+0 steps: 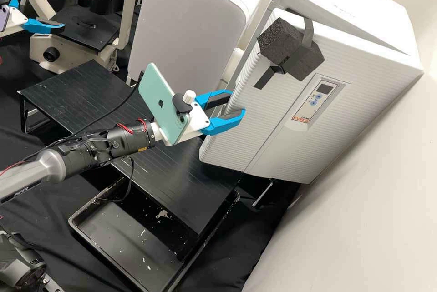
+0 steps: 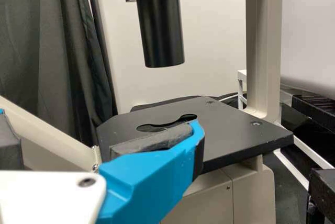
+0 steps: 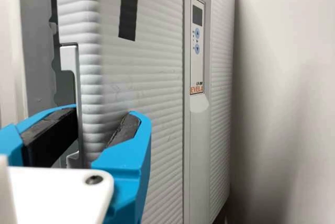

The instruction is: Open the incubator door

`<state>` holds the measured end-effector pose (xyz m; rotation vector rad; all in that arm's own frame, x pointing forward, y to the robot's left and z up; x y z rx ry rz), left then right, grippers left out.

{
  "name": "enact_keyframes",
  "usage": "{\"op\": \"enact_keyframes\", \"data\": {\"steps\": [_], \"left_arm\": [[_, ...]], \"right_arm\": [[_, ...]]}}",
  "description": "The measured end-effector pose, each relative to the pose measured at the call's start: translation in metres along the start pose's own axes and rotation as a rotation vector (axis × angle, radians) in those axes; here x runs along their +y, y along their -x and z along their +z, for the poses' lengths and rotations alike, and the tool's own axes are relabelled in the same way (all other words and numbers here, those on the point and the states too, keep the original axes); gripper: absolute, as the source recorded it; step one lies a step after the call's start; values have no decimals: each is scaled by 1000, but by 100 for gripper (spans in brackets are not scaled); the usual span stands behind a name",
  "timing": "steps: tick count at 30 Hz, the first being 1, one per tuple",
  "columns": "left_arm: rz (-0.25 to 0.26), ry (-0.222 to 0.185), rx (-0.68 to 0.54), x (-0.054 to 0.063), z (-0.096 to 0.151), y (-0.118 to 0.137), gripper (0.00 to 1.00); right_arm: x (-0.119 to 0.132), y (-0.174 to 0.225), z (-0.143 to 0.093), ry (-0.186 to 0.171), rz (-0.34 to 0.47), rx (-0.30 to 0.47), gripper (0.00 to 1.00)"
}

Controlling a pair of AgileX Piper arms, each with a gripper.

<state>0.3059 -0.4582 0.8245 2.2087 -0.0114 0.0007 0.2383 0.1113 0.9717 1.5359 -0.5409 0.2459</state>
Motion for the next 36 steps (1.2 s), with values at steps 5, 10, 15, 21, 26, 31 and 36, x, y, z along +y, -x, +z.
{"op": "enact_keyframes", "data": {"steps": [5,10,15,21,26,31,36], "left_arm": [[0,0,0,0,0,0,100],[0,0,0,0,0,0,100],[0,0,0,0,0,0,100],[0,0,0,0,0,0,100],[0,0,0,0,0,0,100],[0,0,0,0,0,0,100],[0,0,0,0,0,0,100]], "right_arm": [[7,5,0,17,14,-23,0],[16,11,0,3,32,-54,100],[25,15,0,31,84,-86,100],[36,19,0,13,142,-136,100],[41,20,4,-6,189,-179,100],[48,24,8,-29,265,-227,100],[65,27,20,-22,480,-366,100]]}}
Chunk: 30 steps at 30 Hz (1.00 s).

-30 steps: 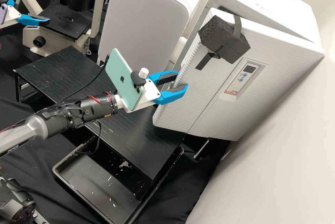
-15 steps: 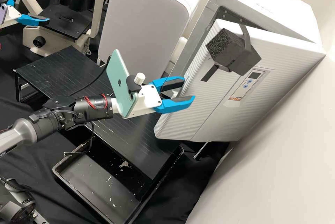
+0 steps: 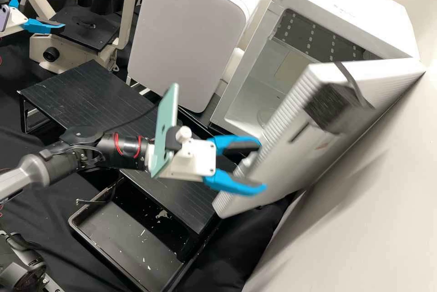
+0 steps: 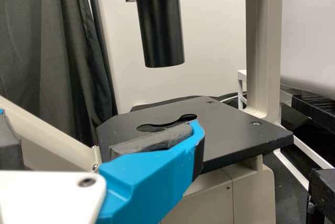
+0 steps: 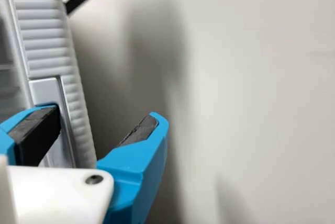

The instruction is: Open the incubator door

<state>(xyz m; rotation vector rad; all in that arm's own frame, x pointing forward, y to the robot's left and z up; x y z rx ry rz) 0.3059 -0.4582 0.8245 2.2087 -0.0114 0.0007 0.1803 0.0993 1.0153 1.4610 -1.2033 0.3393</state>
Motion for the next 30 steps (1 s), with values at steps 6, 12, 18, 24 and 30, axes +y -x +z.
{"op": "enact_keyframes", "data": {"steps": [6,12,18,24,30], "left_arm": [[0,0,0,0,0,0,100],[0,0,0,0,0,0,100],[0,0,0,0,0,0,100],[0,0,0,0,0,0,100],[0,0,0,0,0,0,100]], "right_arm": [[7,-2,0,-15,67,-31,100],[5,-4,-6,-22,67,-27,100],[-6,-1,-23,-48,66,-10,100],[-18,-5,-37,-34,51,4,100],[-25,-8,-43,-30,27,13,100]]}}
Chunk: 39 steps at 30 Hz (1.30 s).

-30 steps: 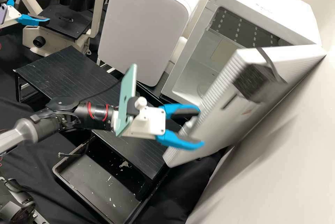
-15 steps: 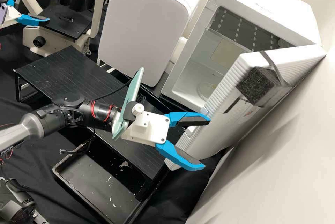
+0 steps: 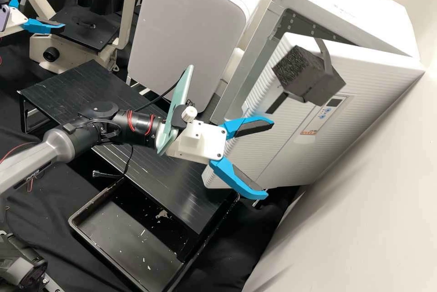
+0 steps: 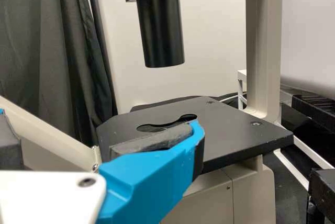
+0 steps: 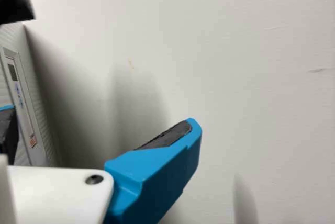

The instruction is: Open the incubator door

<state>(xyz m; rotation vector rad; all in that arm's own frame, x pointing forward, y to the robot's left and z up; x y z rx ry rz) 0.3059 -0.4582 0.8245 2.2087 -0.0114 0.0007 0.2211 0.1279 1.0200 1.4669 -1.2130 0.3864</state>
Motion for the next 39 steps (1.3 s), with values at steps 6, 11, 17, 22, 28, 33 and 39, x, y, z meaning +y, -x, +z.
{"op": "enact_keyframes", "data": {"steps": [6,11,17,22,28,33,39], "left_arm": [[0,0,0,0,0,0,100],[0,0,0,0,0,0,100],[0,0,0,0,0,0,100],[0,0,0,0,0,0,100],[0,0,0,0,0,0,100],[0,0,0,0,0,0,100],[0,0,0,0,0,0,100]], "right_arm": [[0,0,-2,9,-1,3,100],[-4,6,-6,-12,-26,71,100],[-10,43,-35,-27,-210,455,100],[-21,56,-35,9,-256,523,100],[-47,45,-29,80,-207,447,100],[-73,35,-35,176,-144,398,100],[-97,19,-36,259,-122,363,100]]}}
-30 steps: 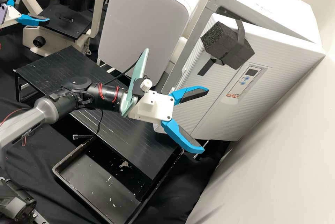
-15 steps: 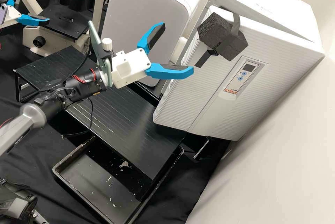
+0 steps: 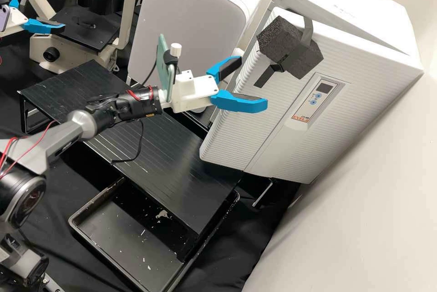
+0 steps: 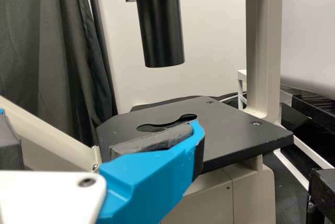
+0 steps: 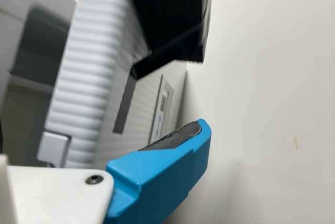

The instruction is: Open the incubator door

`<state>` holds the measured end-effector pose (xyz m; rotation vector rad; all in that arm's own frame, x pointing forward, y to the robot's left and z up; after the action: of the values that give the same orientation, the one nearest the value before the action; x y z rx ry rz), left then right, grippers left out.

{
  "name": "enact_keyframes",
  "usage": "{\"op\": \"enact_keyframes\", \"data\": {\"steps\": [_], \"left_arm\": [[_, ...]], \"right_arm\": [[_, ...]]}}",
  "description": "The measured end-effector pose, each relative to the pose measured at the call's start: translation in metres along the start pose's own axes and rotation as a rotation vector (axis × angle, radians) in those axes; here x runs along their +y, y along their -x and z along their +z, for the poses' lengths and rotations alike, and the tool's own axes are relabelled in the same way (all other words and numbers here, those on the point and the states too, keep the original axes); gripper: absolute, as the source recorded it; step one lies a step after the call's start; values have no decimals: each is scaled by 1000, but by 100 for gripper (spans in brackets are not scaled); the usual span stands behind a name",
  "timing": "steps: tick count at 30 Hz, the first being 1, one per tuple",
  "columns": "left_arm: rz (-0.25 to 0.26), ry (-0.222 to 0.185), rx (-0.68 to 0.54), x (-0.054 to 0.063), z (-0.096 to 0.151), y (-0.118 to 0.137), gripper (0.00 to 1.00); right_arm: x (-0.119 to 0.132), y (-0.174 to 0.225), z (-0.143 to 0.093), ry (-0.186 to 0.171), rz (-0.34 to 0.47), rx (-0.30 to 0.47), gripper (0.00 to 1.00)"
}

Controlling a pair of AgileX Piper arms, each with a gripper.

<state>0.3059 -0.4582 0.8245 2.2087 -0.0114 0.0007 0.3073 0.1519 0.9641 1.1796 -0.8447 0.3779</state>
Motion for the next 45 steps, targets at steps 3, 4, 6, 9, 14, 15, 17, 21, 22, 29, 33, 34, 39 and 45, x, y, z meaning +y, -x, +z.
{"op": "enact_keyframes", "data": {"steps": [3,4,6,9,14,15,17,21,22,29,33,34,39,45], "left_arm": [[0,0,0,0,0,0,100],[0,0,0,0,0,0,100],[0,0,0,0,0,0,100],[0,0,0,0,0,0,100],[0,0,0,0,0,0,100],[0,0,0,0,0,0,100],[0,0,0,0,0,0,100],[0,0,0,0,0,0,100],[0,0,0,0,0,0,100],[0,0,0,0,0,0,100],[0,0,0,0,0,0,100],[0,0,0,0,0,0,100],[0,0,0,0,0,0,100],[0,0,0,0,0,0,100]], "right_arm": [[-5,-5,5,17,-6,-40,100],[-6,-5,8,18,-4,-57,100],[-6,-6,11,15,-11,-85,100],[-6,-6,14,6,-17,-114,100],[6,-2,18,4,-22,-147,100],[9,-1,19,1,-20,-149,100],[15,3,24,-9,-19,-177,100],[28,8,36,-23,-34,-252,100],[31,9,38,-29,-34,-269,100],[37,13,57,-50,-64,-422,100],[30,7,67,-17,-65,-483,100],[28,5,69,-12,-64,-497,100],[14,-6,79,33,-59,-543,100],[-1,-13,88,71,-68,-582,100]]}}
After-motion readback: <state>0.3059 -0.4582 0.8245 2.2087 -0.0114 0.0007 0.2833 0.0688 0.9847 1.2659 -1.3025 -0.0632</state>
